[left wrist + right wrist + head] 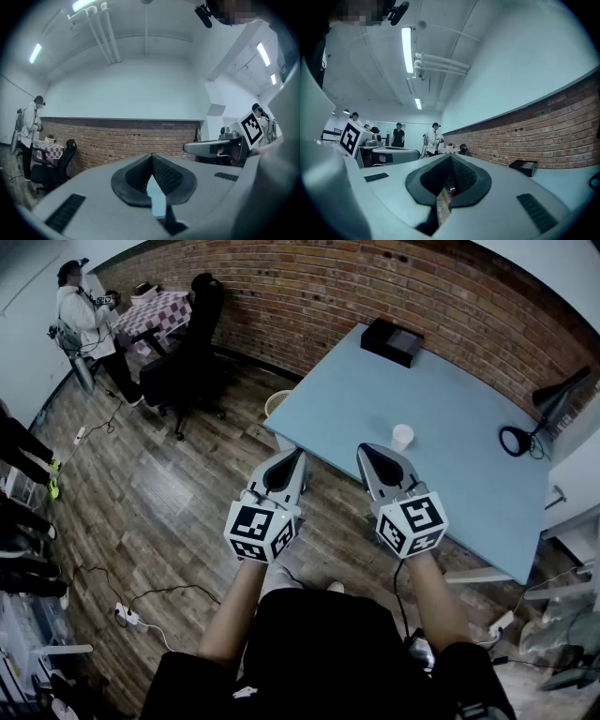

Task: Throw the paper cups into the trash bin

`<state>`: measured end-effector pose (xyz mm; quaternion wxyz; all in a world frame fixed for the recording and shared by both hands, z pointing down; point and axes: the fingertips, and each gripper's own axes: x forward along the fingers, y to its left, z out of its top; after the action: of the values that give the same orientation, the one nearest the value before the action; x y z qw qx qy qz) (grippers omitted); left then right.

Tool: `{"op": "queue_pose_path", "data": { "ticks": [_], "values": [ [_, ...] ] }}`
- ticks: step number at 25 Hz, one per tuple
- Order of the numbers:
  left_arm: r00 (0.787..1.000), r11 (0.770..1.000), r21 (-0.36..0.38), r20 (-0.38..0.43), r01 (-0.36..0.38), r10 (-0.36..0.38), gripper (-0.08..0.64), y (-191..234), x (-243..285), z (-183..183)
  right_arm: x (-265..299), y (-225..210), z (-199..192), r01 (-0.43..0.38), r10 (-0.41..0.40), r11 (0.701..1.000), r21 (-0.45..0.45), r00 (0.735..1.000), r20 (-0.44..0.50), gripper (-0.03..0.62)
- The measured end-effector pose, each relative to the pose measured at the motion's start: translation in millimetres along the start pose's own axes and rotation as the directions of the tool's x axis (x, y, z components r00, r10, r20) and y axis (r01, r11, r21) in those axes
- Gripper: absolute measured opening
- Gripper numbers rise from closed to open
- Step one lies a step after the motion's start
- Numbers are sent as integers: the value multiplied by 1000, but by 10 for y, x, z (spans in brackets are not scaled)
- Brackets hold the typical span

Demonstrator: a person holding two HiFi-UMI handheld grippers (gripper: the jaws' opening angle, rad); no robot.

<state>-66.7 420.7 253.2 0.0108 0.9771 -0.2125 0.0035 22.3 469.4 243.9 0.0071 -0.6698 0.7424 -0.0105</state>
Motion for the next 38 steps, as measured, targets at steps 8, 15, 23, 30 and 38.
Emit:
{"op": "queue_pose_path", "data": {
  "ticks": [8,15,23,30,38],
  "values": [
    [1000,1000,17,9,7,-7,2,-125,-12,64,-68,21,-1,-17,17,1000,6,1000,11,-5],
    [1000,1000,14,-8,-14,14,2,-116,-16,19,-73,-33,-112,-21,22,1000,14,1000,-17,-5],
    [998,999,10,-42,-38,39,2,-107,-21,-64,-64,-118,-271,-28,30,999,45,998,-48,-5],
    [996,998,10,-63,-55,56,2,-20,66,-114,46,-197,-388,-35,39,997,64,997,-65,-5],
    [997,999,1,-67,-48,48,2,150,248,-164,218,-344,-482,-14,20,998,61,996,-92,-5]
  ]
}}
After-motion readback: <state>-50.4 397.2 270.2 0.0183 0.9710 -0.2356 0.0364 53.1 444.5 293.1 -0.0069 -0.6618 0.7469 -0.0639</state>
